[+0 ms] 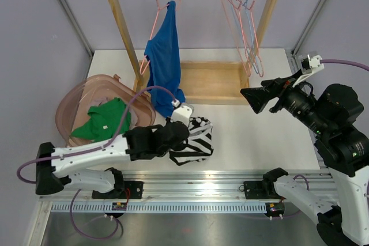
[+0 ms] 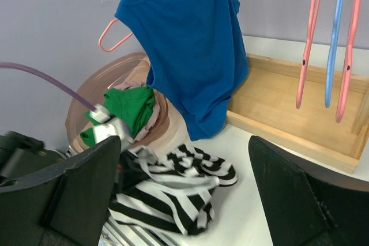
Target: Remove the tank top from the hanger
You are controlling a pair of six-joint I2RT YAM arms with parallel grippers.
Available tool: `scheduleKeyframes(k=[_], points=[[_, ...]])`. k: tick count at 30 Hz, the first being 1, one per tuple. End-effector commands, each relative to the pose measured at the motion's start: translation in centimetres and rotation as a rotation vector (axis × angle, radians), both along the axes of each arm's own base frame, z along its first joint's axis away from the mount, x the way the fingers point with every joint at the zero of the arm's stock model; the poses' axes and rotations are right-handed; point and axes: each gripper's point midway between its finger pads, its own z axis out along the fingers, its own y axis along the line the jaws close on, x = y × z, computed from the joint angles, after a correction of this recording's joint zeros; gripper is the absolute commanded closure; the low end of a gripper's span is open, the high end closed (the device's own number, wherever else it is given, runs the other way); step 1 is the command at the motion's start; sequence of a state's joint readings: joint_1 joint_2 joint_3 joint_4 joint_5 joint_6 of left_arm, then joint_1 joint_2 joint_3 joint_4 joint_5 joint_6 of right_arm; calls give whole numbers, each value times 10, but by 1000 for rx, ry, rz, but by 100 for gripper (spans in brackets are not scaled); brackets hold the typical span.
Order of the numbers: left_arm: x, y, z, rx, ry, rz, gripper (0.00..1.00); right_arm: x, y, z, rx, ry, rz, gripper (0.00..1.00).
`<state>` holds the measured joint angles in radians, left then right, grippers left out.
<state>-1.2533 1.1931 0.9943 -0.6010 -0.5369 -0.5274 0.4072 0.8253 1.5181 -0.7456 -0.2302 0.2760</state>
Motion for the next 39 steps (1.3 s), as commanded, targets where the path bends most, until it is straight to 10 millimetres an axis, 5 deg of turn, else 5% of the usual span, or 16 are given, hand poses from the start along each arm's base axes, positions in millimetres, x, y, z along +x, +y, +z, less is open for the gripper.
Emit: scheduleKeyframes(k=[1,5,15,21,28,29,31,32,34,39], points=[[20,51,56,-1,-154,195,100,1,1,15,0,-60,11,1],[24,98,91,30,-202,308,100,3,2,17,0,-64,11,0],[53,214,124,2,-216,684,100,7,6,26,15,-83,21,1],[73,265,136,-33,-215,867,100,10,10,34,24,-100,36,0],[119,289,121,-106,-117,950,100,21,16,34,40,-100,41,1],[124,291,111,-93,-84,960,93,25,17,33,39,-95,35,1],[130,298,100,-100,-51,979,64,27,17,35,52,-96,28,0],[131,300,94,-101,-33,985,30,29,18,35,56,-96,28,1],[129,305,84,-107,-12,998,3,30,23,38,78,-105,47,1],[114,299,92,-148,-49,954,1,21,60,56,196,-117,269,1]])
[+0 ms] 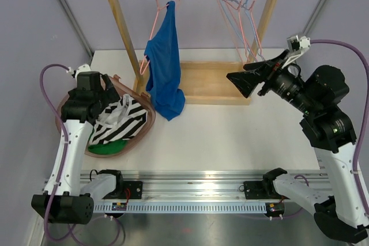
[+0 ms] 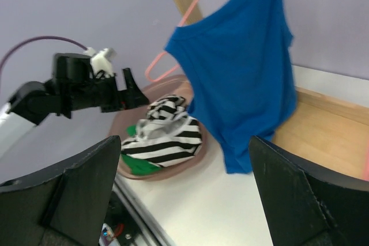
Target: Remove the tank top from the hanger
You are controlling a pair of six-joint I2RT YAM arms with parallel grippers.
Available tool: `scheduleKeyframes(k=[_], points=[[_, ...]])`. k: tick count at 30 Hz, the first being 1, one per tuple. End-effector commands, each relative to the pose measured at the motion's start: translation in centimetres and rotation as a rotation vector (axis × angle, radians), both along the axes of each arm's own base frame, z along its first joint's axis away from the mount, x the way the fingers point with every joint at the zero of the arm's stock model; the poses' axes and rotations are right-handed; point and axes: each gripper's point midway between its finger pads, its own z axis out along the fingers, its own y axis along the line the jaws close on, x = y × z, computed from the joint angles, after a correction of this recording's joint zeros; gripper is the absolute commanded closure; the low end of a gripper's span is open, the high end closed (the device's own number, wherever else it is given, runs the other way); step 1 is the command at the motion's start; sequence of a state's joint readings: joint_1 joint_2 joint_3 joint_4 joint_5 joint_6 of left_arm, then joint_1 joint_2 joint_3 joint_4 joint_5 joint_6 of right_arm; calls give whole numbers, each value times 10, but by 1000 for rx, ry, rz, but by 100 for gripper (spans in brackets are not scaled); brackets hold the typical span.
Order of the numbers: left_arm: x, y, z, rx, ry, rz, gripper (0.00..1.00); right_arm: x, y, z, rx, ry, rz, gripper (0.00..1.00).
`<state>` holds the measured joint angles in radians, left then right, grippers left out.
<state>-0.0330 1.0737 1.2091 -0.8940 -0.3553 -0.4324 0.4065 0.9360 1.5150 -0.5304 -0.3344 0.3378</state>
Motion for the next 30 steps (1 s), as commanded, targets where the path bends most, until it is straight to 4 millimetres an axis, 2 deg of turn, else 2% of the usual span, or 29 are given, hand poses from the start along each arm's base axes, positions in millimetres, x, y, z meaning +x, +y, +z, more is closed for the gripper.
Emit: scheduleKeyframes(k=[1,2,3,4,5,6,7,8,9,10,11,12,13,14,15,16,17,18,19,20,21,22,23,24,25,27,29,30], points=[[-4,-15,21,-37,-129,-101,1,-8,32,34,123,-49,197,0],[-7,-21,22,-52,-152,-142,1,6,45,25,135,29,236,1],[-12,-36,34,-91,-221,-221,1,10,49,32,142,39,247,0],[-17,-43,23,-102,-220,-265,1,19,53,30,145,63,243,0],[-24,-57,22,-131,-268,-349,1,38,59,27,148,101,213,0],[-22,-68,27,-160,-292,-400,1,47,64,25,148,118,195,1],[-33,-72,27,-164,-333,-434,1,67,72,12,134,163,172,1],[-37,-76,26,-173,-357,-453,1,74,81,9,125,182,148,1],[-40,-81,34,-178,-414,-483,1,75,87,15,117,182,138,1],[-49,-81,43,-171,-476,-486,1,82,94,12,101,190,119,0],[-52,-82,41,-172,-492,-489,1,95,109,-4,65,224,70,0],[-56,-83,47,-170,-519,-498,1,101,113,3,73,210,44,1],[-58,-84,50,-170,-537,-507,1,107,119,0,71,219,23,0],[-63,-84,55,-166,-569,-508,1,125,123,-12,63,244,-44,1],[-64,-85,57,-167,-580,-512,1,123,133,-3,68,229,-42,1],[-65,-85,57,-164,-580,-513,1,133,143,-14,45,243,-60,1],[-63,-82,54,-161,-568,-501,1,142,141,-15,32,235,-125,1],[-62,-81,50,-161,-549,-494,1,139,150,-2,45,204,-123,1],[-61,-81,49,-158,-536,-492,1,142,153,1,46,193,-134,1],[-60,-80,47,-159,-527,-488,1,153,163,-10,21,202,-154,1],[-57,-80,44,-162,-509,-485,1,153,165,4,37,179,-160,1],[-57,-80,43,-162,-504,-487,1,163,179,-11,9,195,-179,0],[-57,-80,43,-162,-503,-487,1,166,183,-10,-6,182,-191,1],[-57,-80,43,-162,-504,-487,1,165,182,5,8,158,-203,0],[-57,-81,43,-162,-506,-488,1,172,198,-11,-23,167,-203,0],[-57,-82,44,-164,-508,-496,1,178,203,0,-30,105,-209,0],[-56,-83,43,-169,-505,-504,1,192,211,-8,-58,69,-246,2],[-56,-84,42,-171,-501,-510,1,195,213,0,-42,36,-254,4]])
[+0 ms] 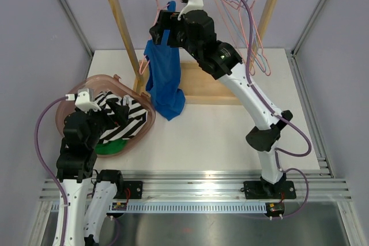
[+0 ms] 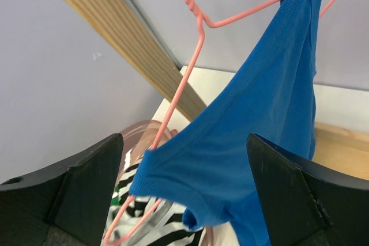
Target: Remove the tank top from the hanger
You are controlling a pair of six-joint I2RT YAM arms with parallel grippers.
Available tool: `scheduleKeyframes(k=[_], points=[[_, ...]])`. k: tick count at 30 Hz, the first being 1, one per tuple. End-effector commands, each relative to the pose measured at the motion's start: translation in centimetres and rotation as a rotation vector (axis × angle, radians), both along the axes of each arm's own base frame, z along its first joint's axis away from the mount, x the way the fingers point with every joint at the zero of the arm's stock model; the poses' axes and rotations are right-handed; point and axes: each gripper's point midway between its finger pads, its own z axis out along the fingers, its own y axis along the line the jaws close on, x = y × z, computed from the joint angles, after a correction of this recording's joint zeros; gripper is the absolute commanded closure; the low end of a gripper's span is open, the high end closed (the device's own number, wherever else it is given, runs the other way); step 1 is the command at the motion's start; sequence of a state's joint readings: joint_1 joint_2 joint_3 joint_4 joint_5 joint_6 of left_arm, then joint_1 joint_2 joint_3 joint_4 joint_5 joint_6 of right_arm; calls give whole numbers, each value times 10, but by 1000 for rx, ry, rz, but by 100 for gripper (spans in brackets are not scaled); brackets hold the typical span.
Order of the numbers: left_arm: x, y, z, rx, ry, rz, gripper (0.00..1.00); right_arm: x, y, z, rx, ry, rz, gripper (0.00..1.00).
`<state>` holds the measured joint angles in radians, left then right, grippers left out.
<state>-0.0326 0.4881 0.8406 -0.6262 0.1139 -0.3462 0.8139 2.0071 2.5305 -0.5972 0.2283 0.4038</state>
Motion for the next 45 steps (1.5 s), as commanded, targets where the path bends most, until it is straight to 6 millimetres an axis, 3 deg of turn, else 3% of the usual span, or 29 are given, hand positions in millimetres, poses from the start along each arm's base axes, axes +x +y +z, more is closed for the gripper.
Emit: scheduleKeyframes(k=[1,3,4,5,6,13,17,20,21,24,26,30,40,45], points=[[4,-9,10,5,-43,-56,1,24,2,4,-53,-104,-102,5],[5,-10,9,6,-39,-66,1,34,-3,17,-67,-173,-164,7],[4,-12,9,3,-39,-73,1,43,4,6,-94,-179,-174,8],[4,-14,10,2,-42,-84,1,48,2,8,-114,-211,-199,9],[4,-14,9,3,-38,-89,1,49,0,17,-107,-238,-212,10],[5,-17,8,1,-35,-102,1,57,-13,16,-175,-273,-287,19],[5,-18,8,1,-31,-107,1,58,-22,8,-236,-262,-311,37],[4,-18,7,0,-31,-110,1,58,-26,1,-273,-250,-316,44],[4,-18,7,2,-33,-111,1,57,-28,3,-273,-250,-318,54],[4,-19,7,1,-33,-114,1,55,-31,6,-268,-254,-315,72],[3,-19,8,1,-34,-115,1,53,-34,12,-260,-262,-309,75],[3,-19,7,1,-36,-117,1,50,-38,22,-244,-275,-303,100],[2,-19,9,2,-42,-115,1,24,-59,72,-220,-372,-271,100],[2,-19,9,2,-42,-115,1,11,-70,82,-210,-368,-260,100]])
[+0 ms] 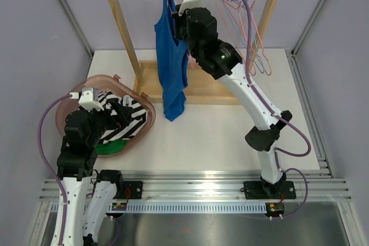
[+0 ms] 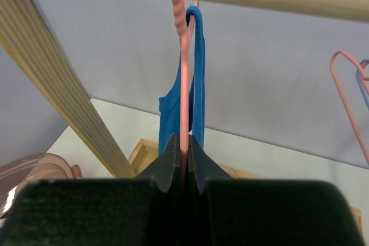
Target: Remove the tank top from the hanger
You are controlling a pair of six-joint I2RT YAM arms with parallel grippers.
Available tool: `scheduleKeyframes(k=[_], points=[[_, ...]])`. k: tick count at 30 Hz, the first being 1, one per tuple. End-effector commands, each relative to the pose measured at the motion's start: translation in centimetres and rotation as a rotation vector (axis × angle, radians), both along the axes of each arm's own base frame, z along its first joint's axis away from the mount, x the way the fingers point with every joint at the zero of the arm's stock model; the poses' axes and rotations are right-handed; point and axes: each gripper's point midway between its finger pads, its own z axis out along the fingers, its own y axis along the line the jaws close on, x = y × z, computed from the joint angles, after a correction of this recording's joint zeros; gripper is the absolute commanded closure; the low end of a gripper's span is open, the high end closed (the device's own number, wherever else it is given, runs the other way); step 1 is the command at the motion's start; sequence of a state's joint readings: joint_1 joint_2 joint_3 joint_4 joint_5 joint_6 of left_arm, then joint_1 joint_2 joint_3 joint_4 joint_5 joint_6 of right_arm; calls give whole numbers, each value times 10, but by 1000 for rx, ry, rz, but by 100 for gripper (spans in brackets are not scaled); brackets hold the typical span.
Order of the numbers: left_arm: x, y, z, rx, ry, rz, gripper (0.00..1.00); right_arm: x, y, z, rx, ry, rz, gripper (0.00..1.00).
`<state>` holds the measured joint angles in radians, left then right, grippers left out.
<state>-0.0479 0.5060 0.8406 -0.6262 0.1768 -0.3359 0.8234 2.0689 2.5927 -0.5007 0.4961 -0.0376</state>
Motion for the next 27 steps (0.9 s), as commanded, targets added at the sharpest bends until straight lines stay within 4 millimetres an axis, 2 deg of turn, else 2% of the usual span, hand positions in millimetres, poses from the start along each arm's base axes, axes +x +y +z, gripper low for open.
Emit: scheduleKeyframes(k=[1,3,4,5,6,7,8,9,10,11,12,13,14,15,16,17,18,19,20,21,22,23,24,26,27], points=[[3,-6,12,6,-61,-38,1,-38,-35,78,124,-123,36,100],[3,-6,13,4,-63,-42,1,-41,-36,69,112,-94,48,100],[3,-7,14,1,-66,-46,1,-52,-41,77,132,-95,71,100],[3,-10,17,-6,-77,-59,1,-53,-39,63,99,-63,84,100],[3,-12,19,-16,-82,-67,1,-65,-47,70,129,-57,97,100],[3,-14,23,-22,-96,-80,1,-67,-43,53,109,-13,119,100],[2,-20,26,-36,-99,-110,1,-72,-45,49,107,2,133,100],[2,-22,29,-49,-100,-121,1,-86,-57,59,126,-6,143,100],[2,-25,34,-56,-106,-134,1,-89,-53,39,102,42,169,100],[3,-28,43,-72,-111,-149,1,-95,-57,36,103,55,176,100],[2,-31,50,-82,-120,-161,1,-111,-68,46,125,44,202,100],[3,-35,60,-90,-140,-177,1,-115,-66,25,106,89,219,100],[5,-38,65,-109,-138,-184,1,-123,-68,20,107,101,238,100],[5,-39,82,-116,-172,-191,1,-141,-78,29,139,95,268,100],[5,-44,92,-125,-191,-212,1,-145,-78,7,113,144,284,100],[11,-48,96,-140,-181,-217,1,-153,-81,2,111,159,304,100],[11,-51,111,-149,-202,-229,1,-171,-90,8,141,155,337,100],[12,-60,119,-157,-215,-257,1,-175,-91,-12,125,197,341,100],[15,-65,123,-159,-217,-266,1,-183,-95,-16,136,209,354,100],[21,-71,123,-155,-202,-276,1,-201,-105,-7,175,195,386,100],[21,-82,135,-152,-228,-294,1,-205,-106,-23,170,224,394,100],[21,-89,139,-142,-238,-309,1,-211,-110,-24,185,225,401,100],[21,-107,148,-142,-254,-353,1,-224,-119,-27,213,229,418,100],[20,-126,156,-124,-284,-405,1,-237,-126,-31,239,237,439,100],[20,-136,160,-117,-295,-425,1,-251,-133,-25,269,227,467,100]])
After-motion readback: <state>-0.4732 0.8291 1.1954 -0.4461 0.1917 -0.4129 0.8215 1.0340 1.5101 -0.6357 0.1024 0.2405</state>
